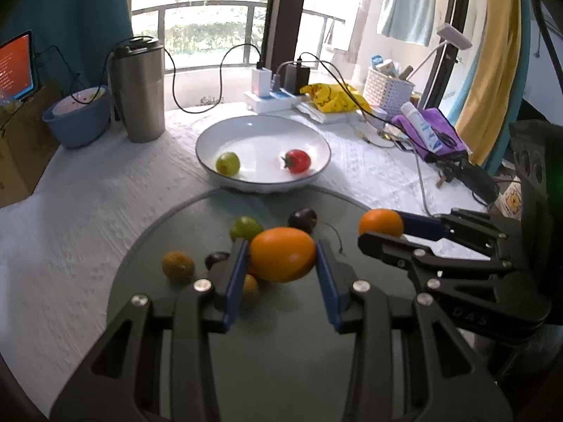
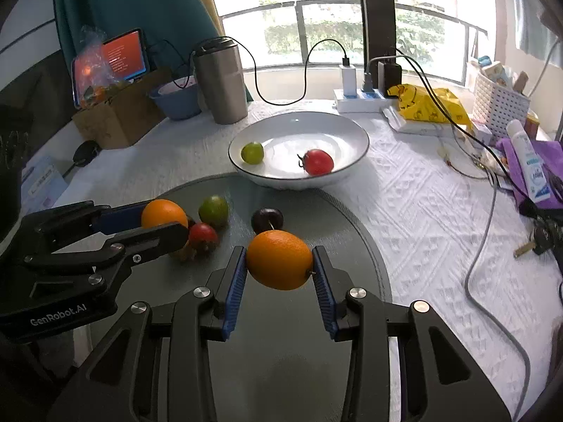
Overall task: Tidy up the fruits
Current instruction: 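Carry both oranges over the white bowl, then open the right tool to drop its orange while the left tool releases its orange, then move both tools back to the mat toward a dark plum and yellow fruit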
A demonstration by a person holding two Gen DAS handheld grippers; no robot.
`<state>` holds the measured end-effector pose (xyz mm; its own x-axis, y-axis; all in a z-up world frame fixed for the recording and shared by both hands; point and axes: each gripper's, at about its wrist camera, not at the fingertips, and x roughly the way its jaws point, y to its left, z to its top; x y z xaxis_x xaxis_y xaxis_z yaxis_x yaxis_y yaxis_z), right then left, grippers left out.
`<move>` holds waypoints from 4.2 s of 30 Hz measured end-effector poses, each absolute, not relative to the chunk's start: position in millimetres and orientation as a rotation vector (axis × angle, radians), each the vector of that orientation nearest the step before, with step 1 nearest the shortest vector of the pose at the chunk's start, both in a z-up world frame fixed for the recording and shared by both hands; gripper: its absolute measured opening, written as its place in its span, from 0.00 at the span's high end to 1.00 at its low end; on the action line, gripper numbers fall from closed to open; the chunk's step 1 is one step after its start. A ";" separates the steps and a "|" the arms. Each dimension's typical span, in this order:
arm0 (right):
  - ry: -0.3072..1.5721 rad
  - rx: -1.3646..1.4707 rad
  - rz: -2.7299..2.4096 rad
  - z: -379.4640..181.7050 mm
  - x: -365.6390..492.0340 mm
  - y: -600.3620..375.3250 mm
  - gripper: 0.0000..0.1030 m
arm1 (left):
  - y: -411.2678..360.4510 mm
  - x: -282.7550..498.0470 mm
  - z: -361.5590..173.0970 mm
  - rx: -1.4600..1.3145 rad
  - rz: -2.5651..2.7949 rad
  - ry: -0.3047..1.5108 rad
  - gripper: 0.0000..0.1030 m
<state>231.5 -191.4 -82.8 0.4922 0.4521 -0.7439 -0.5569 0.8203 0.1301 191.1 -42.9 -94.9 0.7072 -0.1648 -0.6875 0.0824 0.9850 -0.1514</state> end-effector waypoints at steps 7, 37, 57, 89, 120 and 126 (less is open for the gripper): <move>0.859 -0.151 0.612 -79.0 242.0 -178.9 0.61 | -28.9 201.0 -90.5 -0.117 -0.135 0.758 0.61; 0.836 -0.150 0.588 -85.2 349.3 -161.3 0.61 | -3.3 317.2 -93.3 -0.073 -0.127 0.730 0.61; 0.866 -0.102 0.519 -116.6 405.3 -160.1 0.61 | 13.9 376.9 -123.0 -0.128 -0.135 0.839 0.61; 0.782 -0.086 0.524 -62.3 324.4 -172.2 0.50 | 19.4 277.8 -58.1 -0.160 -0.108 0.689 0.58; 0.852 -0.120 0.534 -91.8 247.0 -178.1 0.50 | 10.5 187.9 -120.0 -0.238 -0.087 0.790 0.31; 0.869 -0.119 0.549 -101.1 240.7 -176.8 0.50 | -2.5 177.8 -132.3 -0.206 -0.087 0.817 0.31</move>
